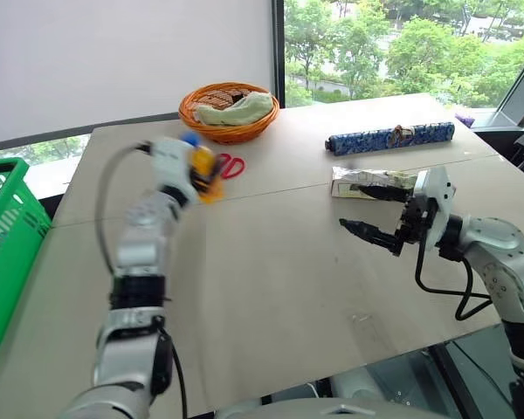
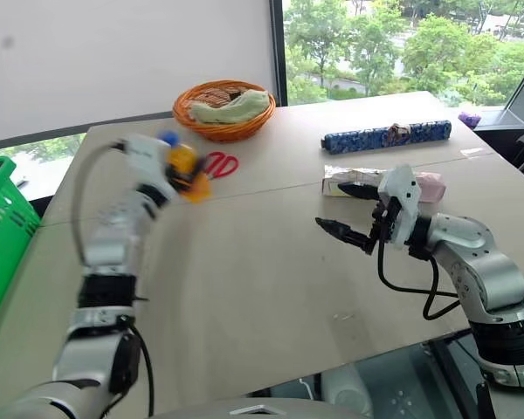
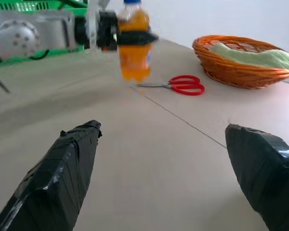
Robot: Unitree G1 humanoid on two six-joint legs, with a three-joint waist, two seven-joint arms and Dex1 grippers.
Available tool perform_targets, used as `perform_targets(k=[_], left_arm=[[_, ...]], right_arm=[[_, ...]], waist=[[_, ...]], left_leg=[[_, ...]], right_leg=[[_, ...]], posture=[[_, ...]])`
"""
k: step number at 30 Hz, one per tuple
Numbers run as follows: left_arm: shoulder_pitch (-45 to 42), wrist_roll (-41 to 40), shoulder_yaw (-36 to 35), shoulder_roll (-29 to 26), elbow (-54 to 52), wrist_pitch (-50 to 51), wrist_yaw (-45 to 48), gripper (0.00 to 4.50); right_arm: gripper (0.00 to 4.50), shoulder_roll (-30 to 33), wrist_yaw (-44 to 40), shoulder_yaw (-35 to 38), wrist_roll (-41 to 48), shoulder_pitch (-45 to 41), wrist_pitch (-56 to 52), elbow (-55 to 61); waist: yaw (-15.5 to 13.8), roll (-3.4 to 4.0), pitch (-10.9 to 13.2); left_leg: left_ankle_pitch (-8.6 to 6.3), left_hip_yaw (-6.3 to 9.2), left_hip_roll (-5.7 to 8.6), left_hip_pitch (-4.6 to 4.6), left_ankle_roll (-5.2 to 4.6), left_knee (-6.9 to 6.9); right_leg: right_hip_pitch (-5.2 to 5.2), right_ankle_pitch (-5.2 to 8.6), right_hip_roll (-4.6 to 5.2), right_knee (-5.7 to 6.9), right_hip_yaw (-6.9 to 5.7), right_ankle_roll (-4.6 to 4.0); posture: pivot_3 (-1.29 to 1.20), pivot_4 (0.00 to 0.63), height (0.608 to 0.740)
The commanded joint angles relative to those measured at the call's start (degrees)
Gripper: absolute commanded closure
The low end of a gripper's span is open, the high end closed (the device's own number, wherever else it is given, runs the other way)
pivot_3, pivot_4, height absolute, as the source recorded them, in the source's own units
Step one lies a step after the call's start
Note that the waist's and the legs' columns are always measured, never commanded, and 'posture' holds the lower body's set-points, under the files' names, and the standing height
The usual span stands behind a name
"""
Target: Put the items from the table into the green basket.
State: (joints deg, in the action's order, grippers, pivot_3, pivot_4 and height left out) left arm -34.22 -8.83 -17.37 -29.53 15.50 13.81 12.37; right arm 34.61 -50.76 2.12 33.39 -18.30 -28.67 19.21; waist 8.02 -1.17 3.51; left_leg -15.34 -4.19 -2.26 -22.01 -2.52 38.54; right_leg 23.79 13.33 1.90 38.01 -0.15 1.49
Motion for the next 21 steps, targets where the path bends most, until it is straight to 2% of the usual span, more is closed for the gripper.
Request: perform_targets(k=[1,7,10,17,21], left_arm=[[-1.2,6.2,-8.3,-13.4,1.4,-2.9,-7.9,1.9],[0.5,9.3,-12.9,-28.1,13.7,-5.9,-10.6,1.9],[3.2,9.6,-15.1,-32.4,18.6,-6.7,-11.2,1.9],[6.1,8.7,-16.2,-33.4,22.3,-7.9,-11.1,1.9],[7.0,8.4,-16.0,-32.7,23.6,-6.8,-11.4,1.9]], right_arm=[[0.0,-2.5,1.9,0.5,3.3,-6.7,-1.6,2.0],[0.0,-5.7,1.7,-0.5,7.2,-13.2,-3.9,2.7],[0.0,-7.2,1.8,-1.9,8.4,-15.8,-5.3,2.7],[0.0,-9.4,1.5,-3.4,9.3,-18.1,-5.9,2.0],[0.0,-10.3,1.5,-3.5,10.1,-18.4,-6.2,2.0]], waist=[[0.2,-0.03,0.0],[-4.0,-0.28,-0.2],[-5.4,-0.71,-0.5],[-7.4,-1.82,-1.2],[-7.2,-1.97,-1.4]], left_leg=[[0.0,-0.04,0.02,0.04,0.01,-0.06],[-0.04,-0.03,0.12,-0.31,0.19,-0.19],[0.03,-0.04,0.15,-0.76,0.31,-0.11],[-0.07,0.13,0.14,-0.87,0.5,-0.11],[-0.13,0.12,0.11,-0.86,0.56,-0.11]], right_leg=[[0.01,0.0,0.04,0.03,0.0,-0.01],[0.33,0.0,0.34,-0.1,-0.34,-0.04],[0.72,0.0,0.51,-0.05,-0.44,-0.03],[0.77,-0.08,0.92,-0.04,-0.78,-0.18],[0.76,-0.24,1.33,-0.06,-1.43,-0.41]], posture=[[-0.06,0.0,0.738],[-0.04,0.0,0.738],[-0.01,0.0,0.738],[0.01,0.0,0.738],[0.01,0.0,0.738]])
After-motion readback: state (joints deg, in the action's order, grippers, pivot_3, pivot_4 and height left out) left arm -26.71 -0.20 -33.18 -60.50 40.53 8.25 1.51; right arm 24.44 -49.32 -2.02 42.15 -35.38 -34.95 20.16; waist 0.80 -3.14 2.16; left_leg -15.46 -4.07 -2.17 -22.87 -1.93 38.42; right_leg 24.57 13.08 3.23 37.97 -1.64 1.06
